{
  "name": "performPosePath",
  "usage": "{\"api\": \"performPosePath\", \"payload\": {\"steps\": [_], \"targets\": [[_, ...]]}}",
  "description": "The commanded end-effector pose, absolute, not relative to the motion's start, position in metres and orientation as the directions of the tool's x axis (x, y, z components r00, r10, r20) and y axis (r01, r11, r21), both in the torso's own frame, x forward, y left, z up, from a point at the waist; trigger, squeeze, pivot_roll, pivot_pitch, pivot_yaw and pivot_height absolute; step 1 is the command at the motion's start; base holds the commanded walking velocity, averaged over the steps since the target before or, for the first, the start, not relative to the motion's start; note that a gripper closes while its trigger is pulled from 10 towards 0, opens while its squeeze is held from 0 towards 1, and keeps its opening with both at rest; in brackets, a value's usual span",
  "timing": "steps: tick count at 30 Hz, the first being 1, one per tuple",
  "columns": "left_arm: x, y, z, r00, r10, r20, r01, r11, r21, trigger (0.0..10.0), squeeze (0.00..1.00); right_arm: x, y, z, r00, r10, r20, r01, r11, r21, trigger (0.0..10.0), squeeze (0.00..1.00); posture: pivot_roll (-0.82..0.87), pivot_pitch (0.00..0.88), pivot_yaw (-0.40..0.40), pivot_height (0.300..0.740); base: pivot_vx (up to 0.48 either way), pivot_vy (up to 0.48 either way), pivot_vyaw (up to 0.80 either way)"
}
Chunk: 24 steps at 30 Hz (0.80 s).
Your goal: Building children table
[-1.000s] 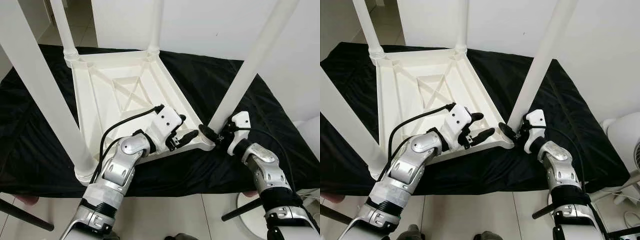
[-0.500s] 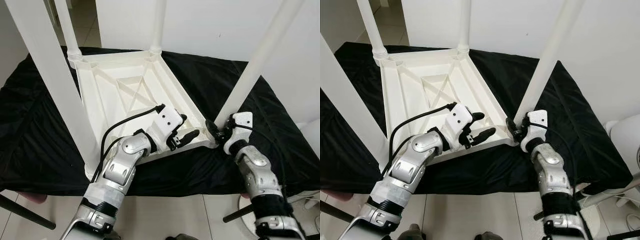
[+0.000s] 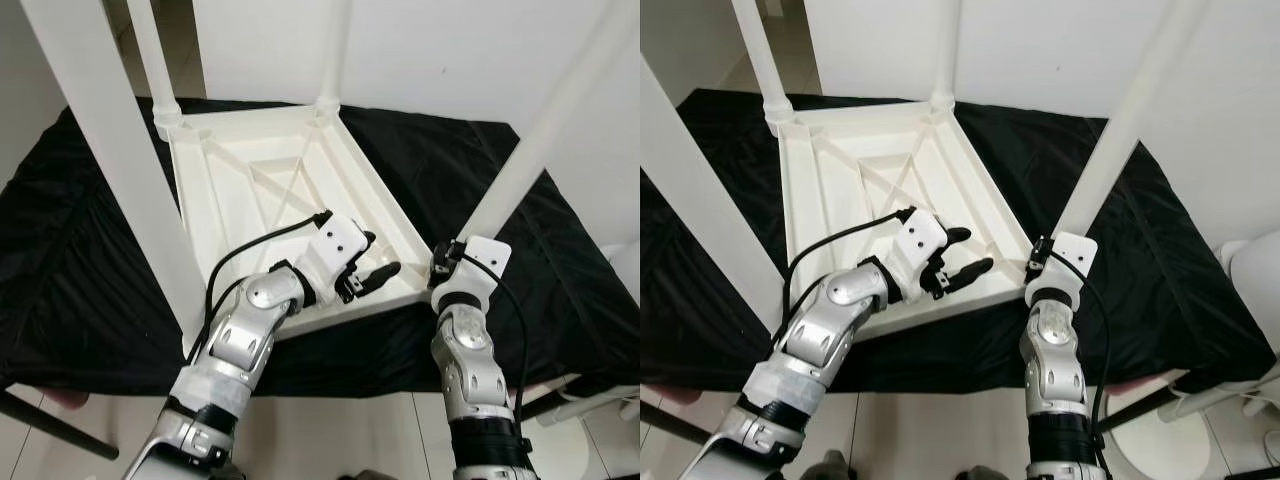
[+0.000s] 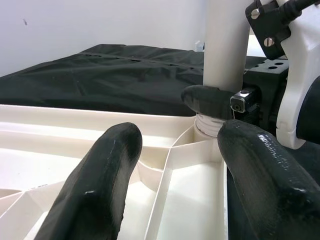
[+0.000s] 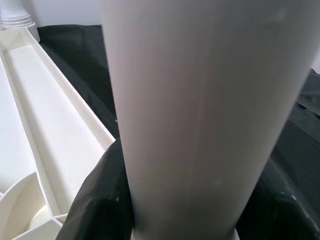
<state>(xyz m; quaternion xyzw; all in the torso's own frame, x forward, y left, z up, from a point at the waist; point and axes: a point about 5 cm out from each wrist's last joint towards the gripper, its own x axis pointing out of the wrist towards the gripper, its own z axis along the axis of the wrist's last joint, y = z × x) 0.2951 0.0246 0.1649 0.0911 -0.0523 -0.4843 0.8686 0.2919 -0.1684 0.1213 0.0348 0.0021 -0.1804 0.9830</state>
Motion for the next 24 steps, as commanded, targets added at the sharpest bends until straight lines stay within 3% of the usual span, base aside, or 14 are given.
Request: {"api": "performPosePath", "payload": {"steps": [1, 2, 3, 5, 6, 11, 16, 17, 24], "targets": [[0.297, 0.025, 0.165, 0.555, -0.832, 0.008, 0.811, 0.544, 0.215, 10.0, 0.00, 0.284, -0.173, 0.104, 0.915, -0.392, -0.094, 0.396, 0.918, 0.030, 10.0, 0.00, 0.02, 0.000, -0.045, 0.740, 0.000, 0.000, 0.00], [0.296, 0.025, 0.165, 0.555, -0.832, 0.008, 0.812, 0.543, 0.215, 10.0, 0.00, 0.284, -0.173, 0.105, 0.914, -0.395, -0.090, 0.399, 0.917, 0.021, 10.0, 0.00, 0.02, 0.000, -0.046, 0.740, 0.000, 0.000, 0.00], [0.296, 0.025, 0.164, 0.554, -0.833, 0.007, 0.812, 0.542, 0.215, 10.0, 0.00, 0.284, -0.178, 0.108, 0.913, -0.400, -0.077, 0.403, 0.915, 0.024, 10.0, 0.13, 0.02, 0.000, -0.051, 0.740, 0.000, 0.000, 0.00], [0.295, 0.025, 0.163, 0.553, -0.833, 0.006, 0.813, 0.541, 0.215, 10.0, 0.00, 0.284, -0.182, 0.110, 0.913, -0.403, -0.068, 0.406, 0.914, 0.027, 10.0, 0.13, 0.02, 0.000, -0.051, 0.740, 0.000, 0.000, 0.00], [0.295, 0.025, 0.163, 0.553, -0.833, 0.006, 0.813, 0.542, 0.213, 10.0, 0.00, 0.283, -0.186, 0.112, 0.915, -0.400, -0.057, 0.402, 0.915, 0.032, 10.0, 1.00, 0.02, 0.000, -0.055, 0.740, 0.000, 0.000, 0.00], [0.294, 0.026, 0.162, 0.550, -0.835, 0.004, 0.818, 0.539, 0.198, 10.0, 0.00, 0.281, -0.191, 0.115, 0.930, -0.367, -0.032, 0.368, 0.928, 0.047, 10.0, 1.00, 0.03, 0.000, -0.063, 0.740, 0.000, 0.000, 0.00], [0.292, 0.027, 0.157, 0.544, -0.839, -0.010, 0.824, 0.532, 0.193, 10.0, 0.00, 0.281, -0.198, 0.118, 0.975, -0.222, -0.006, 0.222, 0.974, 0.047, 10.0, 1.00, 0.03, 0.000, -0.065, 0.740, 0.000, 0.000, 0.00], [0.291, 0.027, 0.156, 0.540, -0.841, -0.015, 0.827, 0.528, 0.193, 10.0, 0.00, 0.282, -0.200, 0.120, 0.987, -0.159, 0.003, 0.159, 0.986, 0.039, 10.0, 0.00, 0.02, 0.000, -0.064, 0.740, 0.000, 0.000, 0.00], [0.289, 0.023, 0.153, 0.525, -0.850, -0.033, 0.837, 0.509, 0.202, 10.0, 0.00, 0.288, -0.207, 0.126, 0.990, 0.139, 0.015, -0.136, 0.985, -0.104, 10.0, 0.00, 0.02, 0.000, -0.063, 0.740, 0.000, 0.000, 0.00]]}}
